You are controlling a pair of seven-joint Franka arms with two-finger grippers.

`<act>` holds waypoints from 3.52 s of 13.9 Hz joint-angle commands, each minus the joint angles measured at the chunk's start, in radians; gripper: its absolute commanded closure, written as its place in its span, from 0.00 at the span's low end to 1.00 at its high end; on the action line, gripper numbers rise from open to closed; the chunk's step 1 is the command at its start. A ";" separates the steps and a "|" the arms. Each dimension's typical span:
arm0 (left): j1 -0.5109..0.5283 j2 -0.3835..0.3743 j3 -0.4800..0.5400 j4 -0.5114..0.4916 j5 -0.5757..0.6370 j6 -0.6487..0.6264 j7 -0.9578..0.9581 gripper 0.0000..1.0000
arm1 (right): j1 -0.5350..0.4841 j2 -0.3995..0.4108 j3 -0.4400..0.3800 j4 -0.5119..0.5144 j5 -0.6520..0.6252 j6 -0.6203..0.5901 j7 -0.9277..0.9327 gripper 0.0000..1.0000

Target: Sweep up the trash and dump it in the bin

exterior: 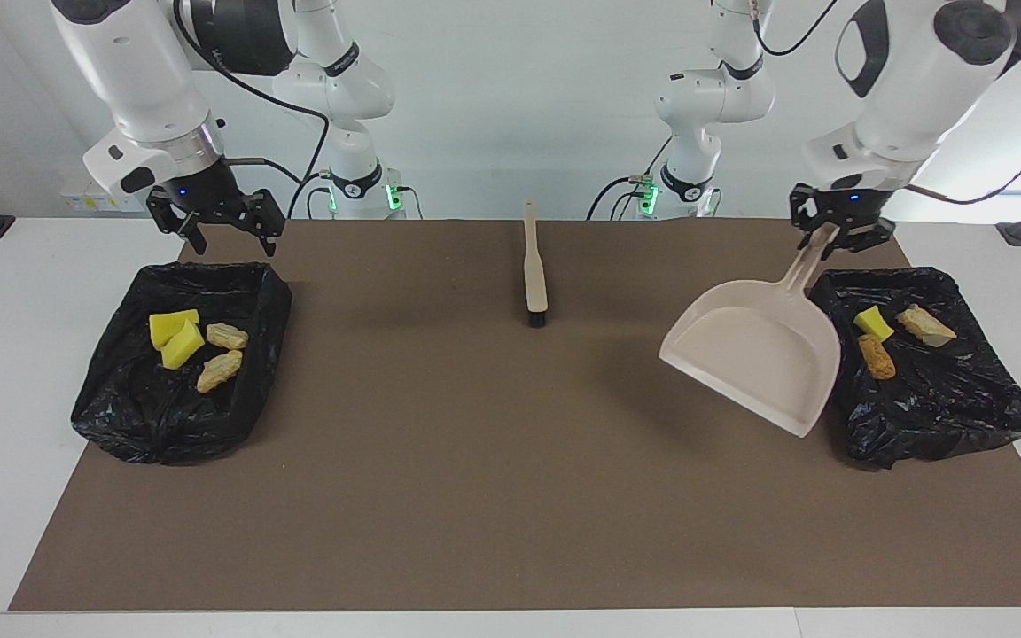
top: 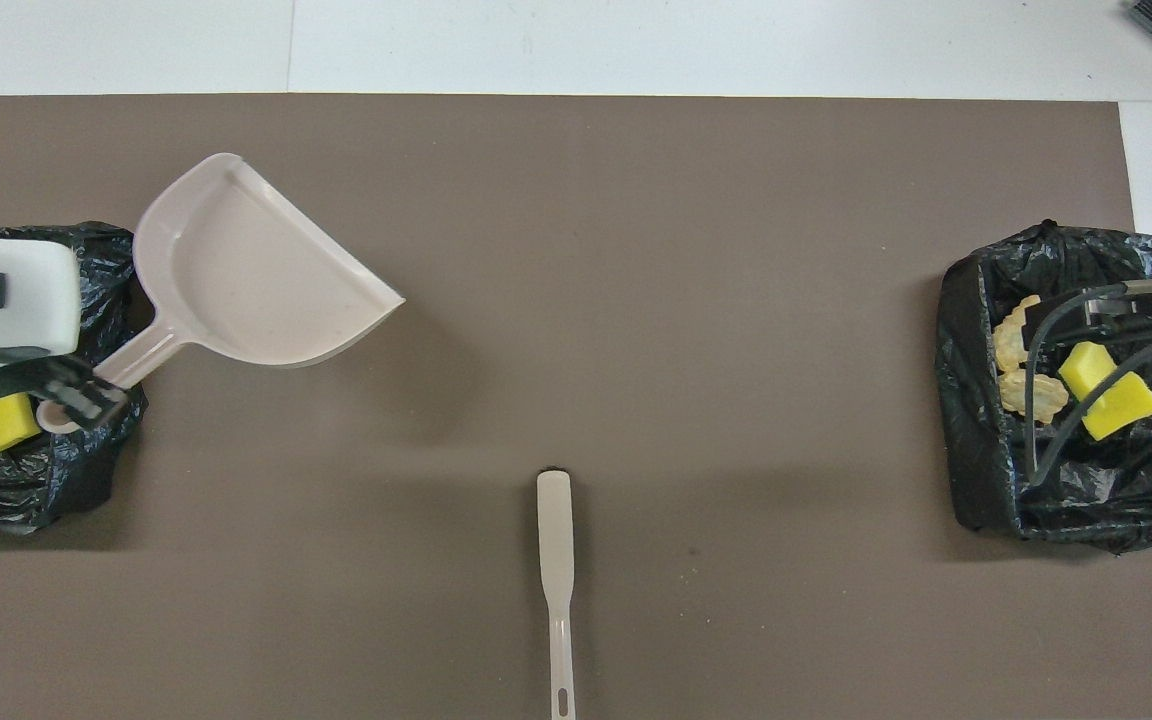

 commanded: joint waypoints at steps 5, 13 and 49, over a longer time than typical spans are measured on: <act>-0.343 0.057 0.022 -0.209 -0.088 0.435 -0.725 1.00 | -0.010 -0.067 0.008 -0.052 0.030 -0.006 0.019 0.00; -0.520 0.260 0.022 -0.180 -0.085 0.696 -1.161 1.00 | -0.010 -0.095 0.008 -0.107 0.061 0.054 0.048 0.00; 0.132 -0.019 0.033 -0.115 -0.069 0.144 -0.437 0.00 | -0.010 -0.092 0.016 -0.101 0.096 0.051 0.045 0.00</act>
